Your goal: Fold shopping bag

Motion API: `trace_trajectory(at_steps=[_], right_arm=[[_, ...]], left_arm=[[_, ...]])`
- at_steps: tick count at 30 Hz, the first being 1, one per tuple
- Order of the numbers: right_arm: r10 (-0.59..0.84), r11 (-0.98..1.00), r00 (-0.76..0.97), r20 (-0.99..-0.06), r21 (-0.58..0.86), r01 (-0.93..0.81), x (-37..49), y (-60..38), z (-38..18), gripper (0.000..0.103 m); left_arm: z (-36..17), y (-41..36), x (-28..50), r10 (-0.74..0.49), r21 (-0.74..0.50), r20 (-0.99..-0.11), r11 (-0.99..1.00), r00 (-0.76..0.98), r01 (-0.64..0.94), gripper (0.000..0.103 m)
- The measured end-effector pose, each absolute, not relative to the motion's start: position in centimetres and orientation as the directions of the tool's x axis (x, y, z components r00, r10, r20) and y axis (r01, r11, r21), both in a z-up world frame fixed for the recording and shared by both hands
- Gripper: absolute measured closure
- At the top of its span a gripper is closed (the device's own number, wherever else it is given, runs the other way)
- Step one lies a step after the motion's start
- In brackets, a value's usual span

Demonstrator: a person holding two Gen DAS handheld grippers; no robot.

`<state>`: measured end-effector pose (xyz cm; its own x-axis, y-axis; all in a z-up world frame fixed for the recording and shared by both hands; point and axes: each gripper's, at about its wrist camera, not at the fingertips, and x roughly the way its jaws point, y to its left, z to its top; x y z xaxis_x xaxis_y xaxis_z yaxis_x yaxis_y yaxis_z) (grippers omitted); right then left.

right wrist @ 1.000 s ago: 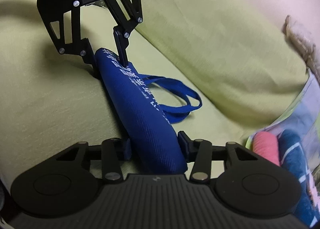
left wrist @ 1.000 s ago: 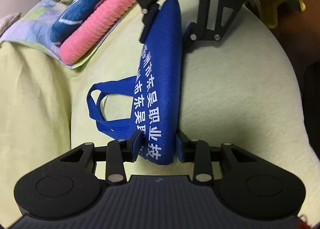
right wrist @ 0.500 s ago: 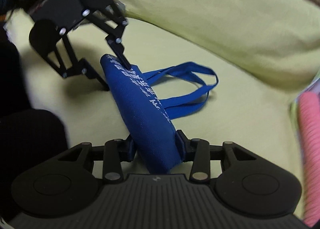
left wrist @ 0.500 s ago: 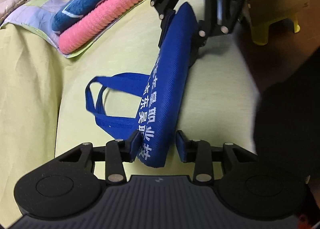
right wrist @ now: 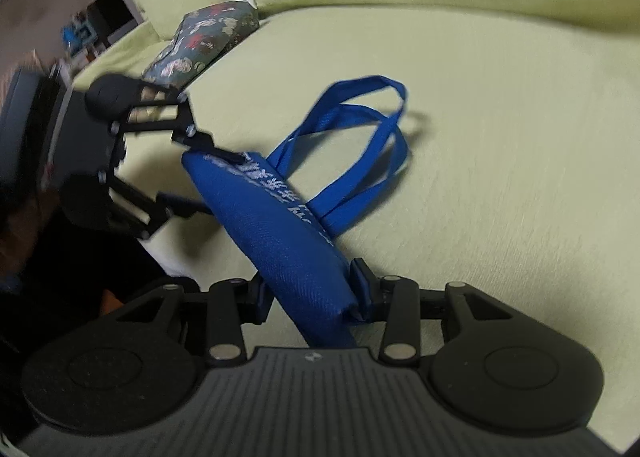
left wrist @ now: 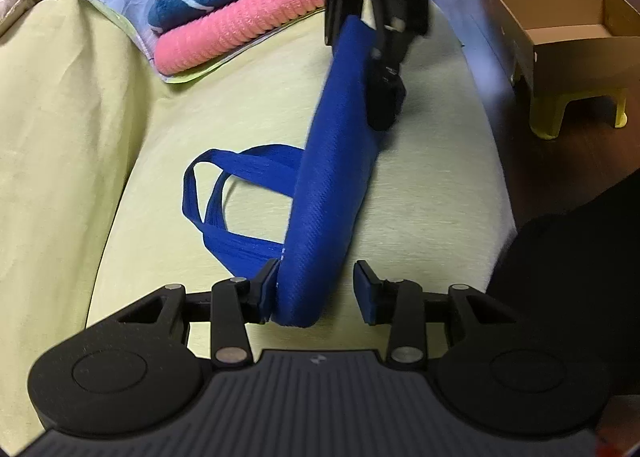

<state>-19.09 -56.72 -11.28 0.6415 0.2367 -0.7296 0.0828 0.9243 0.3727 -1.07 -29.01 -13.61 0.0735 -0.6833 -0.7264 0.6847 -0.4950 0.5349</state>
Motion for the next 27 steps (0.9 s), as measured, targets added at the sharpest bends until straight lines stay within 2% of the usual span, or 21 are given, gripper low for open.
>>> trace_trajectory(at_steps=[6,11,18,27], right_arm=[[0.306,0.847,0.608,-0.733,0.501,0.178,-18.2,-59.8,-12.1,0.067],[0.305,0.828,0.591,-0.747,0.515,0.224,-17.9,-60.4,-12.4,0.067],[0.3,0.781,0.588,-0.751,0.547,0.301,-18.8,-61.5,-12.8,0.067],[0.306,0.729,0.567,-0.764,0.572,0.377,-19.2,-63.2,-13.3,0.068]], left_arm=[[-13.6,-30.0,-0.5,-0.684,0.533,-0.724,-0.479,0.084,0.698,0.058],[-13.7,-30.8,0.1,-0.689,0.537,-0.719,-0.468,0.09,0.702,0.058],[-13.8,-32.1,0.6,-0.686,0.535,-0.721,-0.467,0.093,0.704,0.05],[-12.0,-33.2,2.6,-0.663,0.436,-0.747,-0.435,0.046,0.788,0.046]])
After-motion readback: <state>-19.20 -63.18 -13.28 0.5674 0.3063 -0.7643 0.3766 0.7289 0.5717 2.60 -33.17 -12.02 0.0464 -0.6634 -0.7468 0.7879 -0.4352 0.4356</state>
